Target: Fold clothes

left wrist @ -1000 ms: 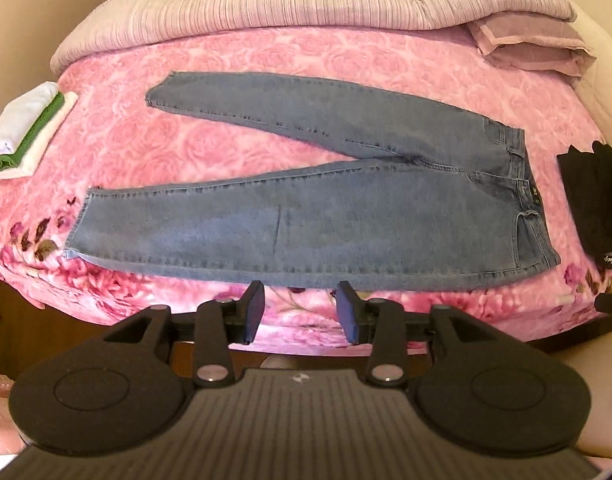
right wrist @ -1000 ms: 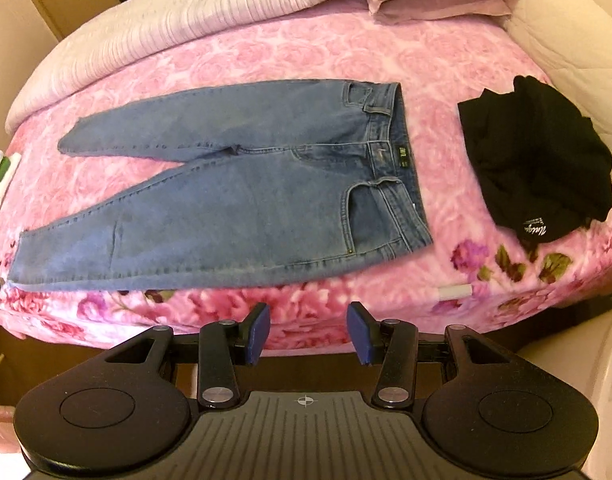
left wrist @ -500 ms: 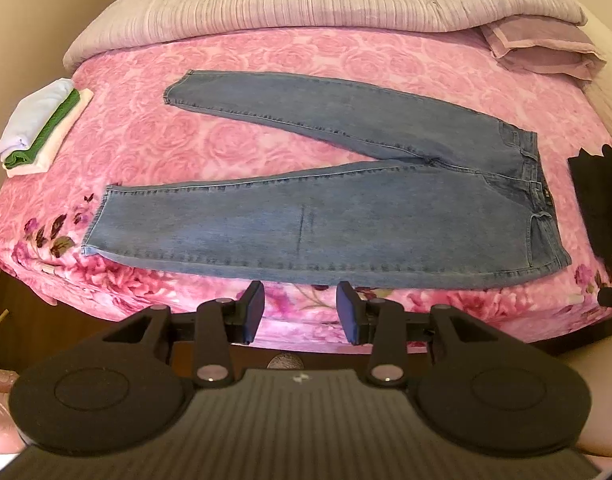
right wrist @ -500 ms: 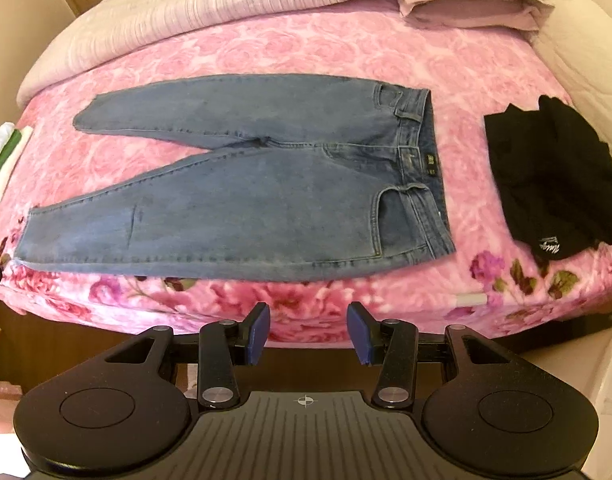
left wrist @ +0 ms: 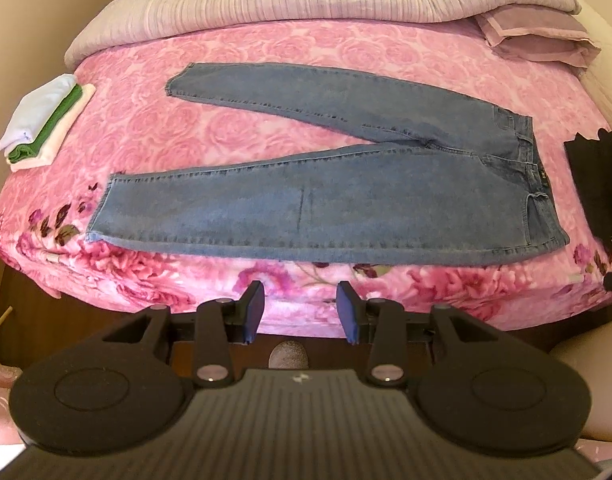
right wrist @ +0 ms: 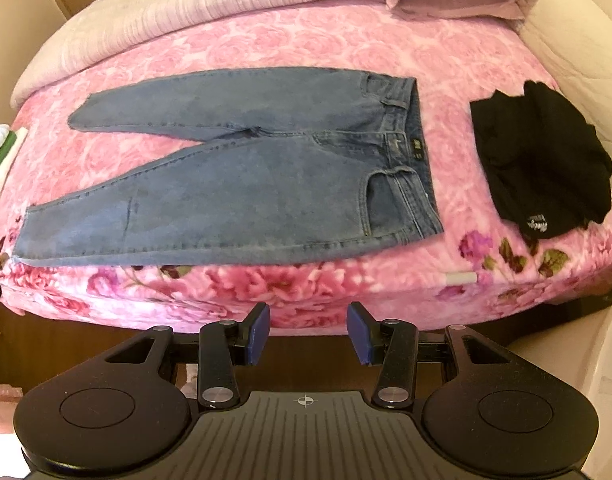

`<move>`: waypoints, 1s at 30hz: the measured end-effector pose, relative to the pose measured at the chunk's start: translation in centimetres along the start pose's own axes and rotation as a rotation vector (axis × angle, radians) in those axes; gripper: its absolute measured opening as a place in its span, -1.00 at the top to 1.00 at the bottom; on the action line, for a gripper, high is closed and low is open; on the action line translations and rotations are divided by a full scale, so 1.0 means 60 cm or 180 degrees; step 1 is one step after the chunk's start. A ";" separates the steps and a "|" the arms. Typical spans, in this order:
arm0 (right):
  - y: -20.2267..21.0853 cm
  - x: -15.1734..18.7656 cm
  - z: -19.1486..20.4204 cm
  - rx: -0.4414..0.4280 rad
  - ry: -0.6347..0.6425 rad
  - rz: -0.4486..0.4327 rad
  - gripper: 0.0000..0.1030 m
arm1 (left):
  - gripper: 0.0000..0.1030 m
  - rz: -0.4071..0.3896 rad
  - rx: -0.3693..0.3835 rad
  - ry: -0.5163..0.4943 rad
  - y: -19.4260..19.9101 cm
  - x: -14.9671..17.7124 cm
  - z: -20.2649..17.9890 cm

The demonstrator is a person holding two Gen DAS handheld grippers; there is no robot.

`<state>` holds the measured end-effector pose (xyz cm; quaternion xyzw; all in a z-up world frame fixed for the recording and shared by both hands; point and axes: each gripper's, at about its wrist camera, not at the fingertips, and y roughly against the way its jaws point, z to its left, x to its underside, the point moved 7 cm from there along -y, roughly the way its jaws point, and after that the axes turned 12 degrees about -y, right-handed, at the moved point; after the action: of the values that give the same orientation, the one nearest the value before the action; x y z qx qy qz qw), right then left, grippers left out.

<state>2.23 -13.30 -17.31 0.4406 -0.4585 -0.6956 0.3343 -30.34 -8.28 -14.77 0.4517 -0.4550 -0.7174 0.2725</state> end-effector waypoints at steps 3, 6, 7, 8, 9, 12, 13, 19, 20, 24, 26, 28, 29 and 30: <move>0.007 0.003 0.015 -0.0052 0.0055 -0.0027 0.10 | 0.32 0.0004 -0.0037 0.0044 0.008 0.013 0.012; 0.007 0.006 0.036 -0.0096 0.0138 -0.0032 0.10 | 0.30 0.0001 -0.0083 0.0097 0.017 0.025 0.027; 0.008 0.008 0.043 -0.0116 0.0166 -0.0028 0.10 | 0.29 0.0003 -0.0099 0.0118 0.019 0.030 0.031; 0.008 0.009 0.050 -0.0136 0.0194 -0.0025 0.10 | 0.29 0.0006 -0.0116 0.0141 0.022 0.034 0.037; 0.008 0.010 0.058 -0.0156 0.0223 -0.0022 0.10 | 0.28 0.0010 -0.0132 0.0164 0.024 0.039 0.042; 0.007 0.014 0.081 -0.0212 0.0312 -0.0009 0.10 | 0.28 0.0021 -0.0183 0.0241 0.031 0.051 0.059; 0.007 0.016 0.089 -0.0231 0.0350 -0.0002 0.10 | 0.28 0.0025 -0.0201 0.0270 0.033 0.056 0.065; 0.009 0.020 0.125 -0.0317 0.0535 -0.0010 0.10 | 0.27 0.0040 -0.0293 0.0412 0.041 0.072 0.093; 0.009 0.020 0.131 -0.0331 0.0564 -0.0012 0.10 | 0.27 0.0038 -0.0300 0.0425 0.041 0.072 0.095; 0.009 0.017 0.133 -0.0348 0.0605 -0.0026 0.10 | 0.27 0.0031 -0.0326 0.0477 0.044 0.072 0.103; 0.008 0.014 0.130 -0.0347 0.0596 -0.0034 0.10 | 0.27 0.0013 -0.0320 0.0469 0.044 0.070 0.103; 0.007 0.010 0.127 -0.0345 0.0583 -0.0041 0.10 | 0.27 -0.0006 -0.0300 0.0453 0.043 0.063 0.095; 0.006 0.009 0.124 -0.0343 0.0570 -0.0043 0.10 | 0.27 -0.0016 -0.0288 0.0444 0.043 0.059 0.092; 0.006 0.007 0.121 -0.0343 0.0558 -0.0046 0.10 | 0.27 -0.0026 -0.0276 0.0435 0.043 0.056 0.088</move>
<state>-4.60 -11.29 -15.73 0.4845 -0.3863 -0.6804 0.3914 -36.60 -9.95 -12.84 0.4892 -0.4020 -0.7051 0.3193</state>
